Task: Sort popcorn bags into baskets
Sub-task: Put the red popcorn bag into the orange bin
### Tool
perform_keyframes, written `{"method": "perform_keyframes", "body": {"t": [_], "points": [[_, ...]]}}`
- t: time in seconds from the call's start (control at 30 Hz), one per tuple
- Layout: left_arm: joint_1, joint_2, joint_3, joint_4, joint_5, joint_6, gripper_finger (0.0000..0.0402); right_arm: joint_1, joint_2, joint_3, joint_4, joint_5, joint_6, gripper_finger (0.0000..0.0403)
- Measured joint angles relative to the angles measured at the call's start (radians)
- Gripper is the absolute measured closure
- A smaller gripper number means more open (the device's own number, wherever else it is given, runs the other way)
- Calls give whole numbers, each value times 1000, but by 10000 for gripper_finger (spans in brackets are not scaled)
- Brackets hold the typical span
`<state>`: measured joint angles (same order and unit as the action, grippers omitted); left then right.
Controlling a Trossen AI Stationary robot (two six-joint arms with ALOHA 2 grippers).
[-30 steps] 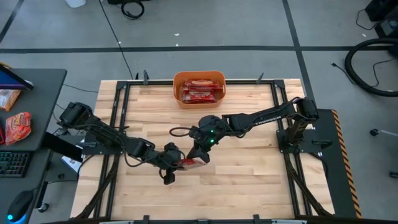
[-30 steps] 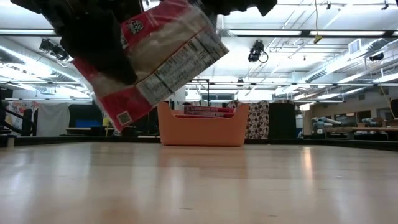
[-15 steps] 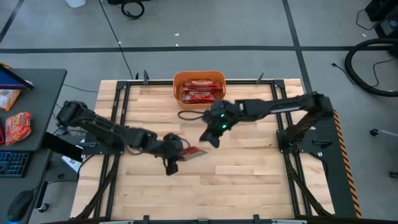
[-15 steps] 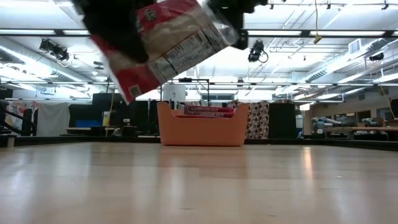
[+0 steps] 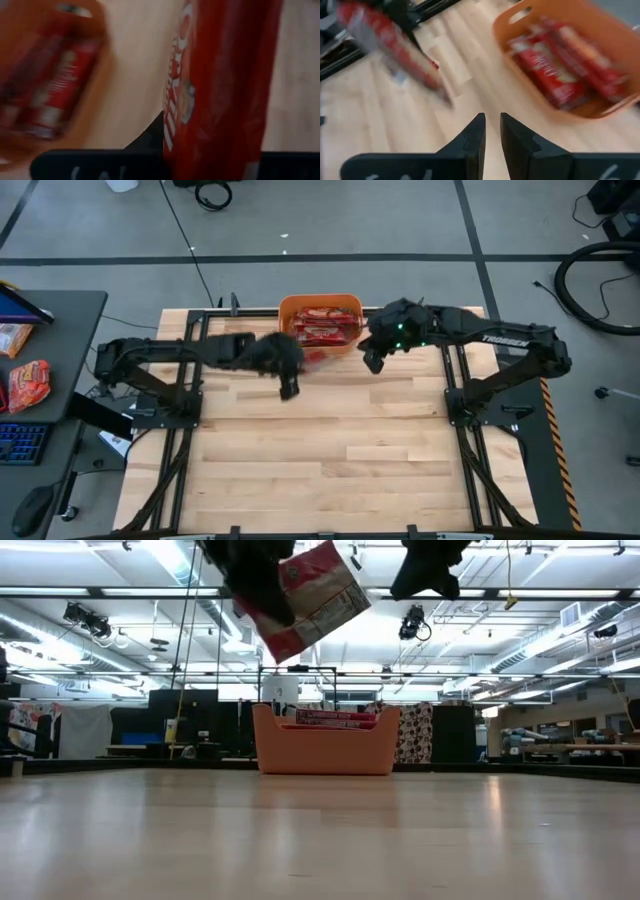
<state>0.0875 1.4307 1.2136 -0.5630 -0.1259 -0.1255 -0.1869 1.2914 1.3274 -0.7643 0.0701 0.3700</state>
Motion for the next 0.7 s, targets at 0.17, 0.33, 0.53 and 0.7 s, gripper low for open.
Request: {"method": "perform_keyframes", "body": {"t": [0.17, 0.33, 0.53, 0.7], "points": [[138, 10, 27, 24, -11, 41, 364, -74, -14, 0, -1, 13, -64, 339], [250, 52, 92, 28, 1, 74, 371, -126, -8, -1, 1, 10, -144, 339], [347, 165, 205, 28, 4, 164, 368, -185, 11, -1, 26, -35, -250, 340], [396, 294, 310, 30, -16, 267, 367, -219, 16, -1, 23, -90, -336, 340]]}}
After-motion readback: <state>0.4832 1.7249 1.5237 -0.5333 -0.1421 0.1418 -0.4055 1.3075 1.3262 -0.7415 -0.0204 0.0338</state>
